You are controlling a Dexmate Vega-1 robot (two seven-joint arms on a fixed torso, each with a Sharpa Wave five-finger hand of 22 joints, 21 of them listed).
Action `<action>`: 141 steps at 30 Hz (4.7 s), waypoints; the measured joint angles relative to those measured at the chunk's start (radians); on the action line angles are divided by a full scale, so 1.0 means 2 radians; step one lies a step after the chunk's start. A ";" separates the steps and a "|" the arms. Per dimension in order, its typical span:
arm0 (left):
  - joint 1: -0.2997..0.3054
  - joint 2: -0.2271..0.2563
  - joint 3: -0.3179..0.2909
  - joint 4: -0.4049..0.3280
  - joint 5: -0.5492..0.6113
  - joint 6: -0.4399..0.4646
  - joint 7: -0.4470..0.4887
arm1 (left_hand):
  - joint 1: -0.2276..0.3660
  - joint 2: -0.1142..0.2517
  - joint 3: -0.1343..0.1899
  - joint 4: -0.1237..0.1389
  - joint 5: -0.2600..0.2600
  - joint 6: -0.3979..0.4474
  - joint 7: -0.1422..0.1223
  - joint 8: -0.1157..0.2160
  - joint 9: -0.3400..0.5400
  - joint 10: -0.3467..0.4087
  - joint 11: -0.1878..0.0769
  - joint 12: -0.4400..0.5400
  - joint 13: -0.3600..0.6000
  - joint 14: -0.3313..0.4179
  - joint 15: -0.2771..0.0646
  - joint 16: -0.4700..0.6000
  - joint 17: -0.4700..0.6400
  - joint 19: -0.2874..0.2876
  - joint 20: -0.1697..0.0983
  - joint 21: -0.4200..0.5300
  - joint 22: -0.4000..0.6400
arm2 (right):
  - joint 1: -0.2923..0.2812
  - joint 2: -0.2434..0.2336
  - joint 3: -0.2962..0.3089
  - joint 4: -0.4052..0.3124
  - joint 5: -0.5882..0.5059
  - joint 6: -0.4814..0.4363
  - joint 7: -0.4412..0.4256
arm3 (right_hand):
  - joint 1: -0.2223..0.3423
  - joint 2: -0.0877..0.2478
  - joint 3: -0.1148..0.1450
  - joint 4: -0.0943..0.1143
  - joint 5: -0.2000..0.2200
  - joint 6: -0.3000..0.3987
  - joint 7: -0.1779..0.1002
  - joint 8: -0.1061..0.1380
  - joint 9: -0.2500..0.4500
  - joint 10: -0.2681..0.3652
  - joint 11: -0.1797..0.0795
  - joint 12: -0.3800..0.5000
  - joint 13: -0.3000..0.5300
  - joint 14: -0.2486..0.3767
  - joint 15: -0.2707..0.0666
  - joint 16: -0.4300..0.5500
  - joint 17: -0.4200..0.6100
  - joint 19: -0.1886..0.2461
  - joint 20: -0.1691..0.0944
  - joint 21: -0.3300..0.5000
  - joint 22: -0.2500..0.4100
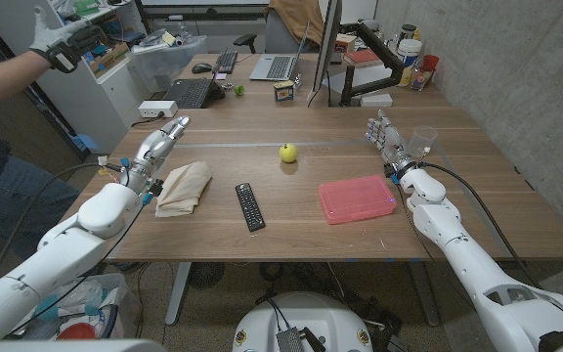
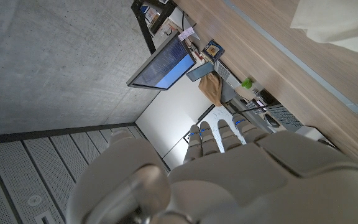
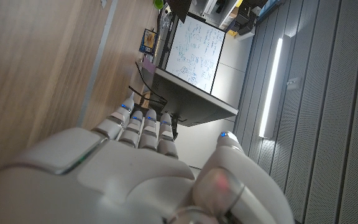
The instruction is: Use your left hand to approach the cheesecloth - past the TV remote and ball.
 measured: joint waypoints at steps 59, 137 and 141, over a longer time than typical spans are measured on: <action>0.056 0.050 -0.042 -0.080 0.201 0.115 0.095 | 0.046 0.007 0.004 -0.019 0.000 0.002 -0.038 0.000 0.003 -0.005 -0.011 0.000 0.002 0.013 0.003 0.004 0.003 0.023 0.076 0.011 0.003 | 0.006 0.005 0.002 0.016 -0.001 0.008 0.003 | 0.000 0.000 -0.002 -0.002 0.000 0.000 0.000 0.000 0.000 0.002 -0.002 0.000 0.000 0.000 0.000 0.000 0.000 0.000 0.000 -0.002 0.000; -0.048 0.129 0.114 -0.105 0.343 0.347 0.095 | 0.057 0.009 -0.004 -0.023 0.000 0.053 -0.062 0.012 0.002 0.029 -0.040 0.010 0.005 0.036 0.000 0.011 0.007 0.026 0.076 0.011 0.002 | 0.030 0.017 0.008 0.061 -0.001 0.030 0.011 | 0.000 0.000 -0.003 -0.003 0.000 0.003 -0.003 -0.003 0.000 0.002 -0.002 -0.003 0.003 0.002 0.002 0.000 0.000 0.000 0.000 -0.002 0.000; -0.055 0.132 0.124 -0.107 0.343 0.355 0.092 | 0.057 0.009 -0.004 -0.023 0.000 0.054 -0.062 0.012 0.002 0.029 -0.040 0.010 0.005 0.036 0.000 0.011 0.007 0.026 0.076 0.011 0.002 | 0.028 0.017 0.009 0.060 -0.001 0.030 0.011 | 0.000 0.000 -0.003 -0.003 0.000 0.003 -0.003 -0.003 0.000 0.003 -0.001 -0.003 0.003 0.002 0.002 0.000 0.000 0.000 0.000 -0.002 0.000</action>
